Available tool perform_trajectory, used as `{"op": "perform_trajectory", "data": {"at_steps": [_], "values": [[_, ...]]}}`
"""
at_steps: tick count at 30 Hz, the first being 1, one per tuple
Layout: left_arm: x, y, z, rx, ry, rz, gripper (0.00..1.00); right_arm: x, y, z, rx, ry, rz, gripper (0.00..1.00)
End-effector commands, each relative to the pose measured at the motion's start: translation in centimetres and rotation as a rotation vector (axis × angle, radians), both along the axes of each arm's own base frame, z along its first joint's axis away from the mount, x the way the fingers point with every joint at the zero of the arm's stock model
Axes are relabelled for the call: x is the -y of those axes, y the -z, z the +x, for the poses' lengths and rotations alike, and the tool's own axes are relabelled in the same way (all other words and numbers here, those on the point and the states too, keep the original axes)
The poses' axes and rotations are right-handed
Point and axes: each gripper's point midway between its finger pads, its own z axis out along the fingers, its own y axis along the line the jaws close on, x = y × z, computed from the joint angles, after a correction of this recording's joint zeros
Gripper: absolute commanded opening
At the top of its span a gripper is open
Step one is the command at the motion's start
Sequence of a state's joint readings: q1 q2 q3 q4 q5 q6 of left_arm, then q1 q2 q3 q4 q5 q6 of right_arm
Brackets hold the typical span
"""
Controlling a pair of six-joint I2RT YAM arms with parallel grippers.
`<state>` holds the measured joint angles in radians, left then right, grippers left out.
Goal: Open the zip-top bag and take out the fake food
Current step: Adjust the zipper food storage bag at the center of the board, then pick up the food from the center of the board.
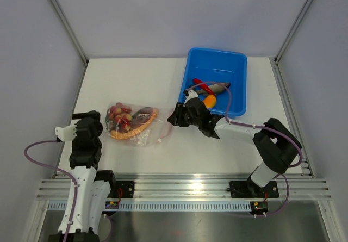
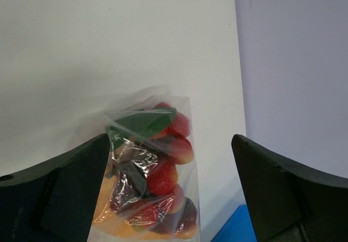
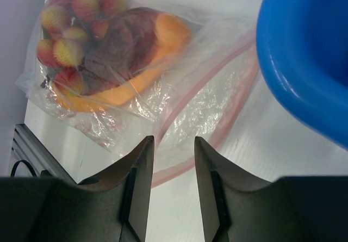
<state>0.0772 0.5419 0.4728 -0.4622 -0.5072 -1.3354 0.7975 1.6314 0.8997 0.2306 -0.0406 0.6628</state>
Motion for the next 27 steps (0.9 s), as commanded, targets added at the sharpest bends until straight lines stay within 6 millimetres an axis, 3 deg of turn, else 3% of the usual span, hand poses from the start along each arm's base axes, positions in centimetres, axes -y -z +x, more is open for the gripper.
{"op": "perform_trajectory", "data": {"at_steps": [1, 7, 8, 12, 17, 24, 27], "values": [[0.3, -3.0, 0.7, 0.021, 0.073, 0.093, 0.98, 0.4, -0.3, 0.2, 0.008, 0.036, 0.01, 0.42], [2.7, -4.4, 3.7, 0.034, 0.249, 0.13, 0.99, -0.5, 1.5, 0.1, 0.006, 0.03, 0.024, 0.4], [2.9, -3.7, 4.2, 0.002, 0.26, 0.121, 0.99, -0.7, 1.5, 0.2, 0.007, 0.029, 0.027, 0.4], [4.1, -4.1, 5.9, -0.033, 0.321, 0.138, 0.98, -1.5, 2.1, 0.1, 0.004, 0.013, 0.016, 0.39], [6.4, -5.7, 7.3, -0.02, 0.366, 0.195, 0.98, -0.9, 1.7, 0.2, 0.031, 0.044, 0.002, 0.39], [8.6, -6.1, 9.9, -0.122, 0.419, 0.292, 0.98, -0.1, 2.7, 0.0, 0.032, 0.069, -0.024, 0.37], [9.2, -5.1, 10.9, -0.152, 0.454, 0.294, 0.99, 0.2, 2.5, -0.3, 0.041, 0.078, -0.026, 0.36]]}}
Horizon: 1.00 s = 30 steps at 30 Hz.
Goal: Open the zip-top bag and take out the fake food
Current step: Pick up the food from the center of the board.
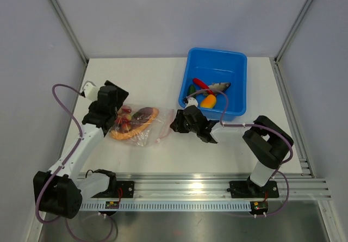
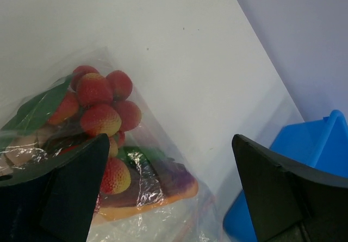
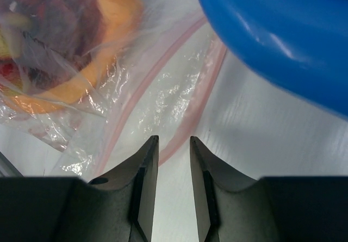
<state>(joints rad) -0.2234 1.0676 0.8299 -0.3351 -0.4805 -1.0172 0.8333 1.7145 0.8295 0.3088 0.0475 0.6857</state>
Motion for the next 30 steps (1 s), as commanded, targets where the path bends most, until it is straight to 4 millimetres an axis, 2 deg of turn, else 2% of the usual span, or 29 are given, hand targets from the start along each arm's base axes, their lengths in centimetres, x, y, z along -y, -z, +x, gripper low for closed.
{"op": "perform_trajectory", "data": {"at_steps": [1, 5, 14, 19, 21, 22, 23, 25, 26, 30], "values": [[0.1, -1.5, 1.6, 0.035, 0.013, 0.041, 0.99, 0.0, -2.3, 0.4, 0.079, 0.033, 0.037, 0.36], [1.0, -0.7, 2.7, 0.018, 0.065, 0.046, 0.99, -0.2, -2.4, 0.5, 0.089, 0.026, 0.044, 0.37], [0.9, 2.8, 3.5, -0.02, 0.063, -0.011, 0.99, -2.8, -1.4, 1.7, 0.066, -0.004, 0.051, 0.39], [1.5, 5.2, 4.2, -0.104, 0.107, -0.035, 0.99, -4.2, -2.0, 2.2, 0.092, -0.037, 0.072, 0.43], [1.6, 5.8, 4.4, -0.132, 0.129, -0.022, 0.99, -4.9, -2.2, 2.3, 0.113, -0.068, 0.087, 0.45], [1.8, 5.5, 4.7, -0.134, 0.141, -0.019, 0.99, -5.3, -2.6, 2.5, 0.131, -0.078, 0.098, 0.45], [1.8, 6.5, 4.6, -0.176, 0.154, -0.006, 0.99, -5.5, -2.2, 2.7, 0.134, -0.083, 0.093, 0.45], [2.0, 6.8, 5.0, -0.196, 0.165, -0.006, 0.99, -6.2, -2.7, 3.0, 0.159, -0.099, 0.111, 0.45], [2.1, 7.5, 4.9, -0.221, 0.171, -0.005, 0.99, -6.5, -2.6, 2.7, 0.154, -0.125, 0.119, 0.45], [2.1, 8.3, 5.0, -0.245, 0.186, -0.017, 0.99, -7.3, -2.4, 3.1, 0.17, -0.141, 0.134, 0.5]]}}
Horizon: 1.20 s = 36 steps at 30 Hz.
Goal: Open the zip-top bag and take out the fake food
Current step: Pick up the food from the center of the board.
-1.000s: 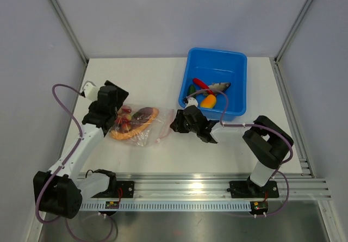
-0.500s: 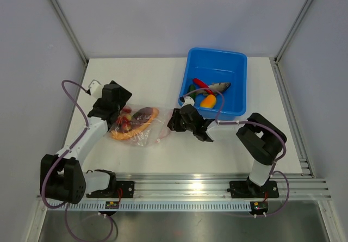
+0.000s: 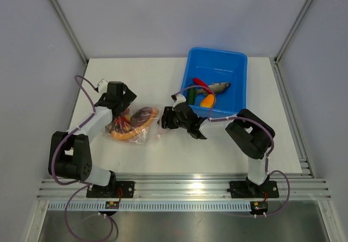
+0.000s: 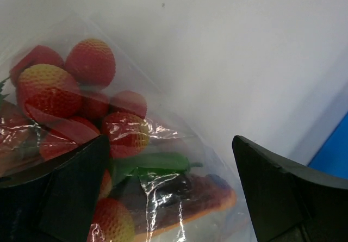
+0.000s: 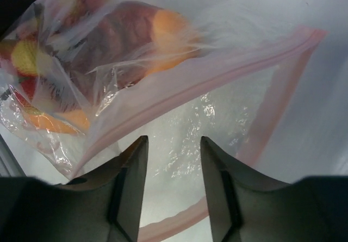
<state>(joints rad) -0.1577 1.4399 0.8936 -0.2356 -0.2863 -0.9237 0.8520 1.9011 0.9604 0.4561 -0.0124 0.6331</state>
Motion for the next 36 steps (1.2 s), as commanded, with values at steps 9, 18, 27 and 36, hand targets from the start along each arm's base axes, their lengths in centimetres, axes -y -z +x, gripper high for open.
{"op": "perform_trajectory", "data": {"at_steps": [9, 18, 27, 36], "values": [[0.2, 0.0, 1.3, 0.004, 0.101, -0.004, 0.99, -4.5, -2.2, 1.9, 0.092, -0.076, 0.126, 0.72], [0.4, 0.4, 2.1, 0.037, 0.182, 0.023, 0.99, -5.8, -2.4, 2.2, 0.098, -0.095, 0.18, 0.74], [0.6, 3.2, 2.8, -0.036, 0.195, 0.007, 0.99, -5.4, -1.7, 4.2, 0.121, -0.005, 0.155, 0.76], [0.7, 4.5, 2.9, -0.07, 0.209, 0.017, 0.99, -5.7, -1.7, 5.0, 0.143, 0.0, 0.199, 0.77]]}}
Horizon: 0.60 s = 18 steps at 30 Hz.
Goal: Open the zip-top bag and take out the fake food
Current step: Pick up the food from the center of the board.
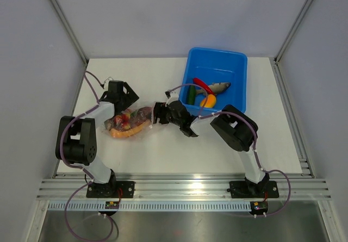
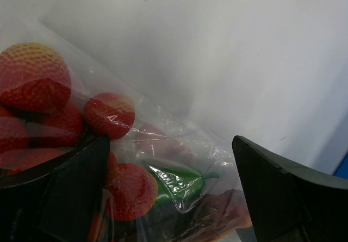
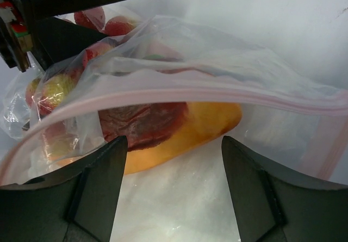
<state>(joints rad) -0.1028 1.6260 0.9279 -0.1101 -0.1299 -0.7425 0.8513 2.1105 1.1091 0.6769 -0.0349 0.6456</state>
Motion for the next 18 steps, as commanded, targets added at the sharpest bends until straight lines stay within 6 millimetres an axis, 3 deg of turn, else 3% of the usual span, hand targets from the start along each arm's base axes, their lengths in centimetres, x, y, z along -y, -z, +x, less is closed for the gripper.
{"op": "perform_trajectory", "data": {"at_steps": [1, 9, 18], "values": [[0.3, 0.2, 0.4, -0.003, 0.032, -0.003, 0.99, -1.1, -1.0, 1.2, 0.038, 0.01, 0.063, 0.77], [0.5, -0.2, 0.4, 0.015, 0.046, -0.01, 0.98, -0.7, 0.0, 2.0, 0.008, 0.033, 0.078, 0.77], [0.6, 0.1, -0.1, 0.015, 0.044, -0.022, 0.97, -2.1, 0.6, 2.3, -0.006, -0.044, 0.135, 0.71]]}}
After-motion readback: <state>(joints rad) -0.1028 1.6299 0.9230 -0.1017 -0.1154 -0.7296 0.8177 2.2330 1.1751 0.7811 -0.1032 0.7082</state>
